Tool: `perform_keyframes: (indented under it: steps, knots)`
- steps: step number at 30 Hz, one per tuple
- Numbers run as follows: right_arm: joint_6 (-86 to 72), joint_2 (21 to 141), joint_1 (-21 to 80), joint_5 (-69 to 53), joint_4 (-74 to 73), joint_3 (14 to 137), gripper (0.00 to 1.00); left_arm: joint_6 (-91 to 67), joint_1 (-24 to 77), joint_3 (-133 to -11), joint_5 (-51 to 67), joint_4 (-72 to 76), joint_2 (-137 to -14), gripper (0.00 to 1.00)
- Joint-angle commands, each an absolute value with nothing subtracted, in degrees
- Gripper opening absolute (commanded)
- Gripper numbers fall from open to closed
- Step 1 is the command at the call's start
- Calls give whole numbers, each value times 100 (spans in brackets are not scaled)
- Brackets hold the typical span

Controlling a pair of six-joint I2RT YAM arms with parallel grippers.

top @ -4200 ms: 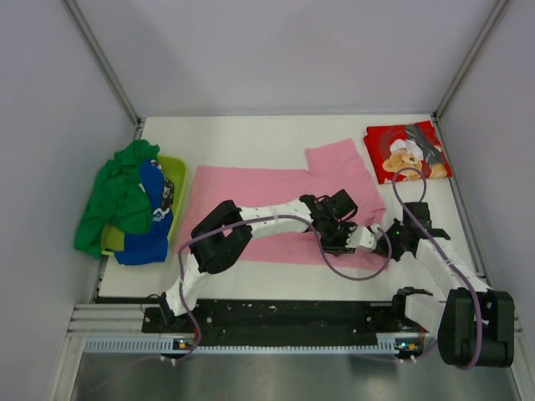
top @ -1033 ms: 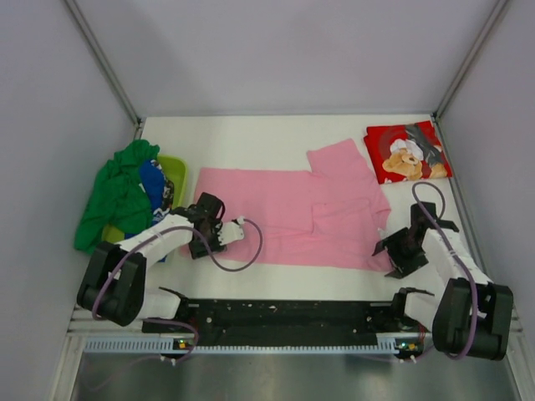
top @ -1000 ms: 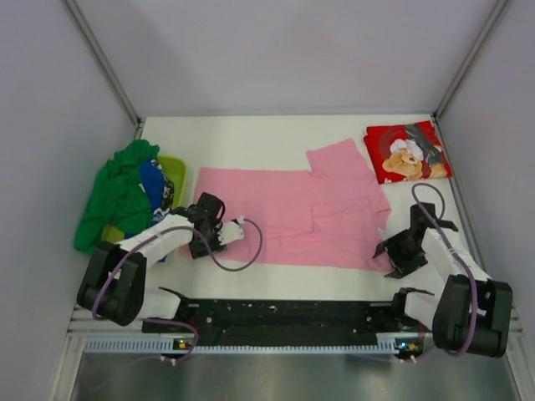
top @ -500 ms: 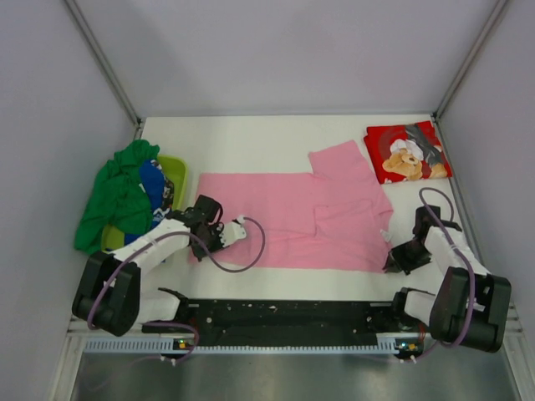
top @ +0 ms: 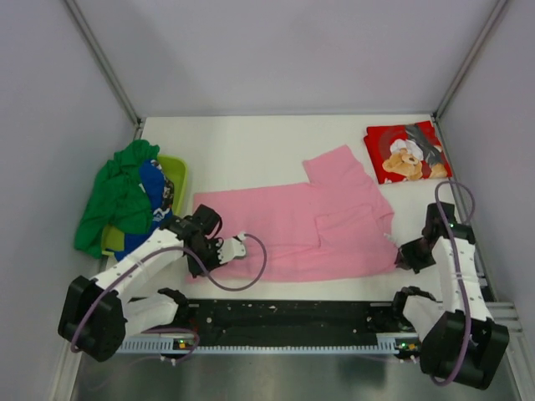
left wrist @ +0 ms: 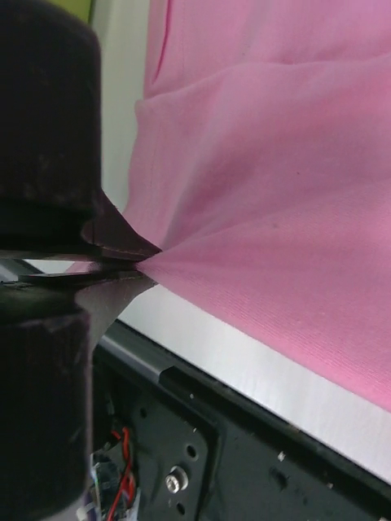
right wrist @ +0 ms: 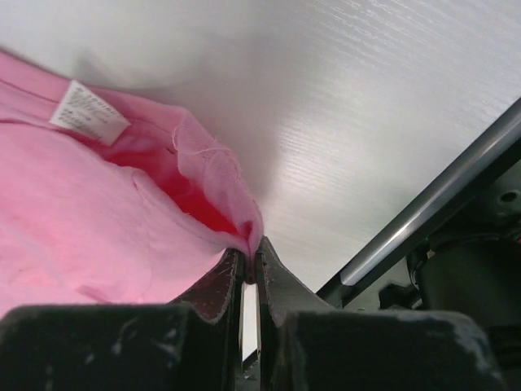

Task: Fold and stack the t-shirts
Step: Grap the side of the flattened tshirt furthest away from the robot with both arms

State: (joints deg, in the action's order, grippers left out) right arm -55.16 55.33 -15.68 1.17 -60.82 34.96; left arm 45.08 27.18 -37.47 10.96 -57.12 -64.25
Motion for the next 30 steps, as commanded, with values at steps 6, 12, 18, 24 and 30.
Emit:
perform_keyframes:
  steps: [6, 12, 18, 24, 30]
  knots:
    - [-5783, 4755, -1661, 62, -7566, 4148, 0, 4719, 3014, -4104, 1204, -6574, -6495, 37]
    - [-5757, 4483, -1670, 18, -8024, 4482, 2, 4747, 2997, -5025, 810, -6812, -6477, 45]
    - [-6081, 4491, -1670, 377, -8419, 5026, 25, 4368, 2428, -5879, 53, -5776, -7144, 54]
    - [-5890, 4394, -1661, 598, -7562, 6107, 80, 3868, 1083, -7503, -27, -5300, -8989, 57]
    - [-4292, 5120, -847, -327, -4055, 6432, 86, 3814, 730, -8524, 369, -5203, -10159, 59]
